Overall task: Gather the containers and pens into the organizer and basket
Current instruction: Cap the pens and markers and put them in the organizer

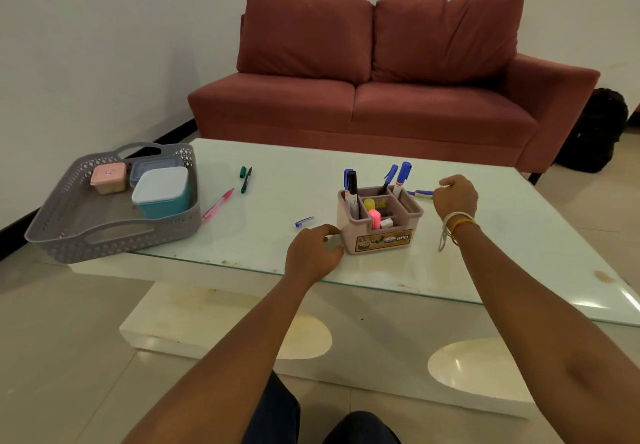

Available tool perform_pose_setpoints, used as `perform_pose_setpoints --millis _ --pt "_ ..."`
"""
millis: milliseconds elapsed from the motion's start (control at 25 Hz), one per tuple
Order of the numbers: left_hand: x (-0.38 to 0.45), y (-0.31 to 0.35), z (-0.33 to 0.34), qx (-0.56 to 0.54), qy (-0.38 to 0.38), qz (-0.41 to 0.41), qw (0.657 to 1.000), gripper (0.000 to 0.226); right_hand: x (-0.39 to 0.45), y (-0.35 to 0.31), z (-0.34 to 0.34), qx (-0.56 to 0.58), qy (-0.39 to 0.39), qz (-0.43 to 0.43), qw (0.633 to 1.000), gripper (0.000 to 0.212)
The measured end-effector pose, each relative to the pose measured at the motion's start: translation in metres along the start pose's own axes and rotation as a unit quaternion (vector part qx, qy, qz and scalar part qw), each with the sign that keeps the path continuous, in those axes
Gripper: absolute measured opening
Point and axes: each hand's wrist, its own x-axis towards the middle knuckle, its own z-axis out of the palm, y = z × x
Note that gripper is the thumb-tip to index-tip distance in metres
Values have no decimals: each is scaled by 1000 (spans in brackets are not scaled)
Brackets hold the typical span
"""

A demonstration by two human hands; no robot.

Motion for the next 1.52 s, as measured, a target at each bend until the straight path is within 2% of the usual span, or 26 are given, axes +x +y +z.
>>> perform_pose_setpoints --millis 40,120,200,280,400,520,600,680,760,840,880,920,960,1000,1040,1120,1160,1200,1240,1320,1360,1440,1520 --pt "-1 0 2 13 6 4 1000 38 11 6 8 -70 -74 -5 995 37" --pt "-3 0 7 40 20 10 999 39 26 10 23 -220 -197 -43 954 56" --pt "-3 -1 9 54 35 11 998 37 40 9 37 -300 -258 -79 915 62" --pt "-3 -1 11 56 49 10 997 35 51 12 48 -323 -299 -76 895 60" --pt "-4 -1 14 59 61 23 996 33 56 24 55 -366 -297 -88 878 50" --pt "-4 -1 14 57 62 26 996 34 45 37 55 -395 -200 -176 879 38" --pt "-4 1 13 55 52 23 997 34 30 42 49 -381 -177 -174 891 33" --pt "-7 3 10 56 35 20 998 34 16 43 42 -368 -190 -147 898 29" --pt "-9 4 7 37 12 10 999 34 0 42 28 -291 -160 -106 937 29" --pt "-8 7 1 -51 0 -27 998 32 -18 35 11 -66 -58 -8 996 33" --pt "-8 9 -4 -120 7 -50 992 29 -27 27 2 59 8 24 998 35" --pt "-7 11 -11 -187 19 -67 980 27 -37 14 -7 145 63 16 987 35" --pt "-7 12 -18 -241 32 -81 967 26 -47 -3 -15 205 85 -12 975 33" --pt "-7 14 -26 -281 43 -91 954 27 -57 -23 -21 263 73 -45 961 27" --pt "-7 15 -34 -313 55 -97 943 27 -66 -45 -25 340 27 -71 937 21" --pt "-5 19 -51 -368 78 -105 920 26 -88 -87 -23 474 -146 -71 866 19" --pt "-3 22 -60 -398 85 -112 907 24 -102 -104 -18 487 -240 -66 837 22" --pt "0 25 -68 -436 82 -123 887 21 -117 -117 -9 465 -314 -64 825 24" --pt "2 29 -78 -484 71 -139 861 19 -132 -127 1 419 -360 -71 831 26" --pt "5 29 -93 -564 32 -165 809 22 -158 -140 22 353 -388 -82 848 28" --pt "6 24 -98 -569 19 -172 804 26 -167 -143 28 349 -393 -79 847 28" --pt "4 11 -103 -548 17 -183 816 28 -178 -149 36 350 -413 -81 837 24" --pt "0 -3 -108 -551 16 -197 811 22 -184 -154 41 335 -444 -76 827 22"
